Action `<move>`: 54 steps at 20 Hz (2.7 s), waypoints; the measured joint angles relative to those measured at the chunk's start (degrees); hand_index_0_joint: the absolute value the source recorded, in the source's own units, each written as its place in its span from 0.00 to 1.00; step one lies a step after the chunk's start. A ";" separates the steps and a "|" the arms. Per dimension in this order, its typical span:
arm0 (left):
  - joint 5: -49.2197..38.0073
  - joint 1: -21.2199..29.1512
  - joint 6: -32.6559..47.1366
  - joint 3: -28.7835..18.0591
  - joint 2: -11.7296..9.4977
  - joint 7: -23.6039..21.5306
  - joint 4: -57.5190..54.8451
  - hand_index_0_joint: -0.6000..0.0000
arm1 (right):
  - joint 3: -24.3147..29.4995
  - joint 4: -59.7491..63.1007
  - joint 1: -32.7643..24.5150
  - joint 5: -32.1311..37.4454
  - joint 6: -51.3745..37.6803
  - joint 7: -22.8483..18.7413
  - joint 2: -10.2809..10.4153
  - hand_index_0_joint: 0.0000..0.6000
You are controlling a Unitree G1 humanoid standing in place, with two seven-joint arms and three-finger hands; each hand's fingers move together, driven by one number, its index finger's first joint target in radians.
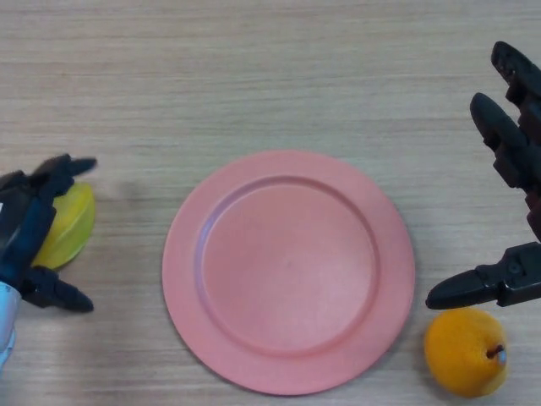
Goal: Pick up the yellow starfruit and place it on the plate
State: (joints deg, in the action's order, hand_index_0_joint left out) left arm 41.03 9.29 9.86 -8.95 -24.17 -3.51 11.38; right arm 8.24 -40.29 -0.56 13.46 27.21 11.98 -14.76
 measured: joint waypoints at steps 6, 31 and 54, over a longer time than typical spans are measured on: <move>-0.87 0.76 -0.45 0.35 -0.10 -3.93 0.38 0.75 | 0.08 -0.69 -0.12 -0.01 0.83 0.02 -0.15 0.00; -9.00 -5.28 -7.52 8.08 9.08 19.35 -29.25 0.00 | -0.04 -0.63 -0.85 -0.04 2.75 0.07 -0.21 0.00; -22.03 -2.72 -8.19 13.63 11.43 20.59 -25.93 1.00 | 0.16 -1.94 -0.64 -0.17 2.78 0.90 -0.33 0.00</move>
State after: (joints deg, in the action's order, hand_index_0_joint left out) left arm 19.00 6.57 1.67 4.68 -12.73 17.08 -14.55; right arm 8.40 -42.23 -1.20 13.29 29.99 12.88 -15.09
